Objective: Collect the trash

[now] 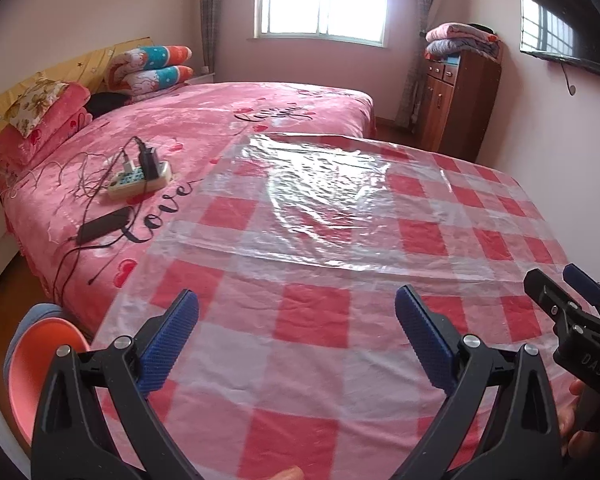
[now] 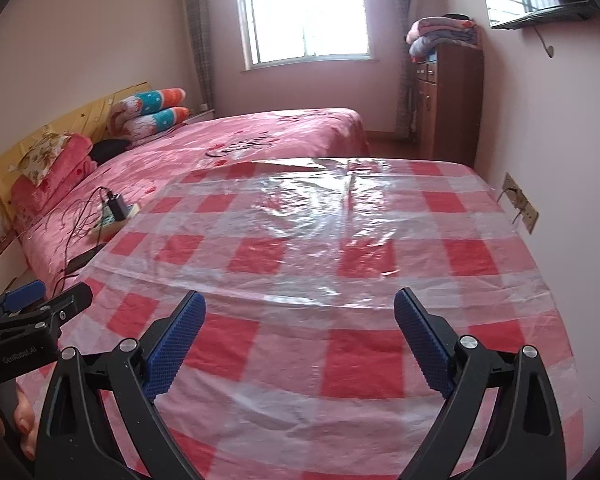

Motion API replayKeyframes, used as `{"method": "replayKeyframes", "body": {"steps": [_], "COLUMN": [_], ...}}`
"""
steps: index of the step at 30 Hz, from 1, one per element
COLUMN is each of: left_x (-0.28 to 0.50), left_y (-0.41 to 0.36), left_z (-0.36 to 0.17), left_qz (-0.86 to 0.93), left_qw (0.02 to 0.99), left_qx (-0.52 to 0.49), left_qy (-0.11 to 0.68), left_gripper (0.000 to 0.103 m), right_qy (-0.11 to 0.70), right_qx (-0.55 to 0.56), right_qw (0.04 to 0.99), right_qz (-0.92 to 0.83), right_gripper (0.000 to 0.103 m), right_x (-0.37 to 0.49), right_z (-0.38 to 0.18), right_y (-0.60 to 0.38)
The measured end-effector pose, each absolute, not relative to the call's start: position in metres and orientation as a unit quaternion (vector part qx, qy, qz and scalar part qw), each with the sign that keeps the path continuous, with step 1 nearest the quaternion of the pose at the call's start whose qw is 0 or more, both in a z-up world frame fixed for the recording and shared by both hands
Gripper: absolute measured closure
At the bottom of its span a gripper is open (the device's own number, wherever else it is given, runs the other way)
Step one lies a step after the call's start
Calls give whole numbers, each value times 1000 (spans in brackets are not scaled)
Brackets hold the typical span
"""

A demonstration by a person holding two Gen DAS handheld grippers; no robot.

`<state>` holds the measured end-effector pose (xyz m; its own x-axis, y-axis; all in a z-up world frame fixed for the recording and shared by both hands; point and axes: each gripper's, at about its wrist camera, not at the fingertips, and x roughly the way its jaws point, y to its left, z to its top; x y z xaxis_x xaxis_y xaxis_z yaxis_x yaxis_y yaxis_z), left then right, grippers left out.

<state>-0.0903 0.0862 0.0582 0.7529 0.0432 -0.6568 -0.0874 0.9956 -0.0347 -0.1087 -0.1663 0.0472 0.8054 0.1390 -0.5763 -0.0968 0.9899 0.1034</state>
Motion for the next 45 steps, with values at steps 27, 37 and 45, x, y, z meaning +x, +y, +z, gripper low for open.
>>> {"method": "replayKeyframes", "body": {"steps": [27,37,45], "left_x": [-67,-67,-67], "left_y": [12,5,3], "left_z": [61,59,56], "left_qz": [-8,-6,-7], "left_qw": [940,939,938], "left_qx": [-17,-4,-3], "left_qy": [342,344,348], "left_gripper": [4,4,4], "right_qy": [264,264,269], "right_qx": [40,43,42], "right_qw": [963,963,962], "right_qz": [-21,-24,-23], "right_gripper": [8,8,8], "right_x": [-115,-117,-116], "right_z": [53,53,51], "right_y": [-231,-234,-235]}}
